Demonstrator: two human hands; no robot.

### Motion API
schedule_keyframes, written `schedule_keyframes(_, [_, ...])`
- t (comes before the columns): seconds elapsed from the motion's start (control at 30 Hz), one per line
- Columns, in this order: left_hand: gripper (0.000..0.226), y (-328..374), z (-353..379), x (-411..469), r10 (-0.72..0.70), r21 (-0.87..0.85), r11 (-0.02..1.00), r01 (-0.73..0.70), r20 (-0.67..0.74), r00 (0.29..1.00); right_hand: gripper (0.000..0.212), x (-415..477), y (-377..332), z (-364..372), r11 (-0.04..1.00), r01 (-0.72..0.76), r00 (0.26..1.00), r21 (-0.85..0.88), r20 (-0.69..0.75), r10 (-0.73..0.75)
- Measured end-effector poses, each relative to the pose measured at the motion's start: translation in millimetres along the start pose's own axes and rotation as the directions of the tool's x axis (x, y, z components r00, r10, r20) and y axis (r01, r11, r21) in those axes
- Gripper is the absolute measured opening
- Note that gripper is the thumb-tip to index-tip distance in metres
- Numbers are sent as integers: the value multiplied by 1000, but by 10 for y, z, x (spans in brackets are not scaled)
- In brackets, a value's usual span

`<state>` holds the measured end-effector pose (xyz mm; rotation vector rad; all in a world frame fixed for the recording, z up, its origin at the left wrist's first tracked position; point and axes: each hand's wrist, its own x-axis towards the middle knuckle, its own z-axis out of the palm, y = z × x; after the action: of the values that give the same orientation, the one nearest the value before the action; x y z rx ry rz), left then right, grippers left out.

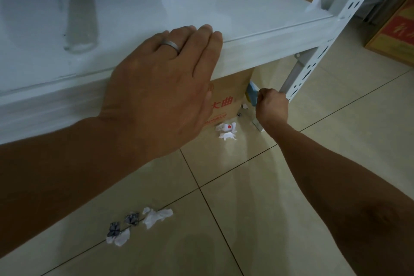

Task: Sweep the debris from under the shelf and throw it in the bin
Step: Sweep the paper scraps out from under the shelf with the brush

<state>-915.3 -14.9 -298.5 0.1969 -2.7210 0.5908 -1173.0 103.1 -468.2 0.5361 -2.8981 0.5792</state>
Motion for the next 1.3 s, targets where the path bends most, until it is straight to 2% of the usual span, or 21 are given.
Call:
schedule_keyframes(0.33, [70,0,-4,7,-1,2,1000,1,-3,1000,25,-14,108,49,998,-26,990,-56,135,33])
schedule_keyframes(0.5, [70,-3,-5,19,-7,6,1000,7,17,1000,25,-196,267,-236,997,82,996,-6,31,-82])
schedule_keyframes(0.67, [73,8,-18,18,-4,15,1000,4,21,1000,23,-31,43,-109,1000,-7,1000,29,7,7])
schedule_keyframes(0.83, [73,9,-31,25,-1,17,1000,0,41,999,29,-14,-14,22,999,-41,996,23,78,39])
schedule_keyframes(0.97, [71,9,-27,22,-1,13,1000,1,17,1000,24,-82,60,-57,998,-18,986,55,167,9])
schedule_keyframes(1.03, [71,16,-27,18,-6,14,1000,5,24,1000,25,-186,195,-197,998,23,988,61,149,-32])
schedule_keyframes(1.17, [72,14,-11,21,6,18,1000,-7,30,1000,28,-321,394,-438,991,122,992,47,-1,-122])
schedule_keyframes(1.3, [72,21,-32,18,-8,17,1000,7,16,1000,21,-199,239,-265,990,120,992,-67,57,-116])
